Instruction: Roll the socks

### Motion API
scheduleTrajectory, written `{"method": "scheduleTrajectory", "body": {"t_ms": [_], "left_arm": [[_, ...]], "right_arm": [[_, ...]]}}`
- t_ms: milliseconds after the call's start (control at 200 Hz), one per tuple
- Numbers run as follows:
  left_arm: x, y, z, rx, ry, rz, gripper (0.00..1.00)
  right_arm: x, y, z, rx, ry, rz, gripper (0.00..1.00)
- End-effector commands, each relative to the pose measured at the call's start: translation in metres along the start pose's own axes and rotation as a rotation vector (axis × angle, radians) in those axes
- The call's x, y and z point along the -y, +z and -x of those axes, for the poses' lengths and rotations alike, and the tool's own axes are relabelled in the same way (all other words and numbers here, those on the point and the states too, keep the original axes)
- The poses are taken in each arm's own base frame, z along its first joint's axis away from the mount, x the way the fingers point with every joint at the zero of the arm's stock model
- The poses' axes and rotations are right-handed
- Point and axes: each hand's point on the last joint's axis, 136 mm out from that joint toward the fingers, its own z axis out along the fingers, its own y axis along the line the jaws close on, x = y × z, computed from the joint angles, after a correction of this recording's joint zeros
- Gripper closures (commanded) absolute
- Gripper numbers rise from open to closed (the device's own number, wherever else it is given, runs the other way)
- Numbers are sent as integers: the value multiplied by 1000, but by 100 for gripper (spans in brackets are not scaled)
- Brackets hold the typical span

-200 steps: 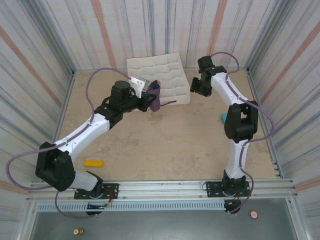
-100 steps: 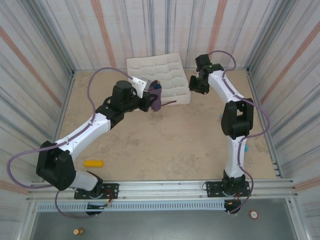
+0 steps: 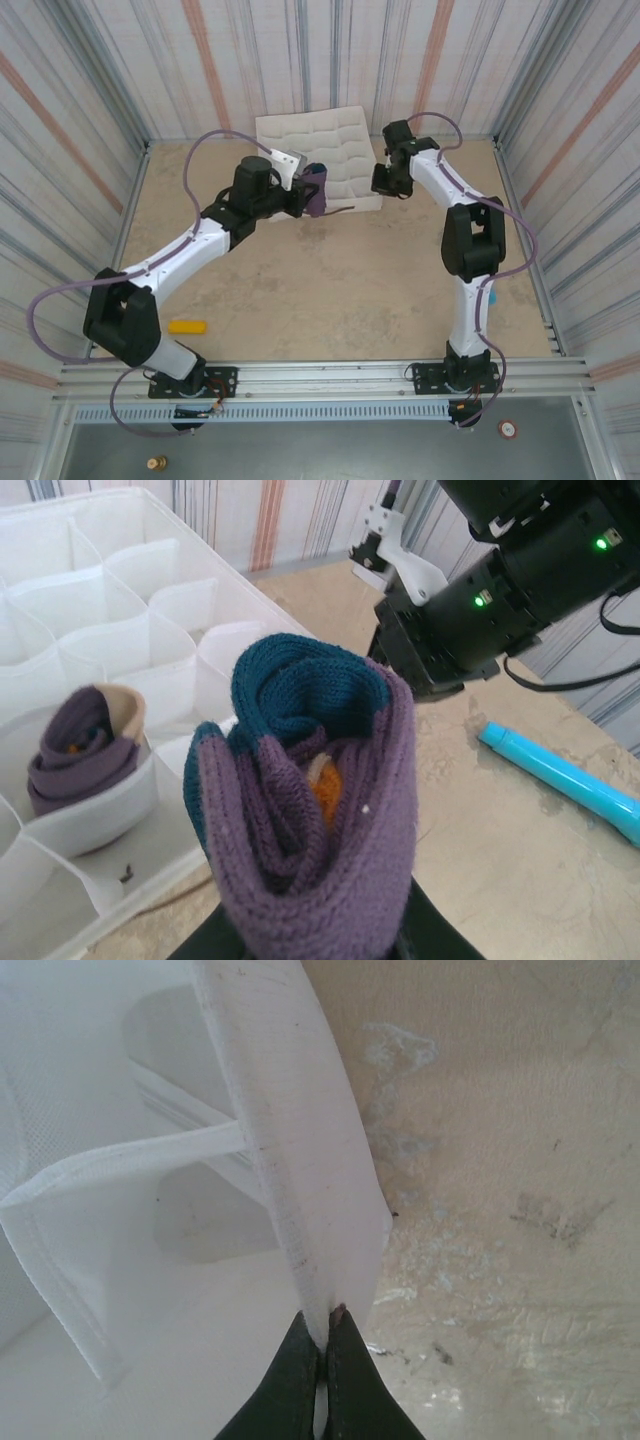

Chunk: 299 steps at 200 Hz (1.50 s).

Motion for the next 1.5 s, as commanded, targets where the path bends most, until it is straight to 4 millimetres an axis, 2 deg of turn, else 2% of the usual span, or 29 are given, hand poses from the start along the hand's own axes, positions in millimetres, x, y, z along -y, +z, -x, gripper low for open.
{"method": "scheduleTrajectory", "body": {"t_ms": [0, 250, 506, 746, 1072, 1287, 1493], "left_arm": [[6, 5, 25, 71, 58, -11, 100], [20, 25, 26, 96, 165, -20, 100], [17, 57, 26, 121, 220, 2, 100], [10, 92, 24, 108, 282, 7, 100], [-2, 117, 12, 117, 390, 64, 100], [-1, 135, 1, 89, 504, 117, 100], [1, 141, -7, 78, 594, 203, 100]], "right_arm": [[11, 0, -31, -91, -7, -25, 100], [15, -12, -58, -136, -7, 1, 100], [22, -25, -84, -152, 12, 15, 100], [26, -18, -103, -181, 37, 29, 100], [28, -12, -110, -202, 59, 50, 100], [31, -10, -115, -210, 80, 62, 100], [32, -10, -118, -215, 89, 72, 100]]}}
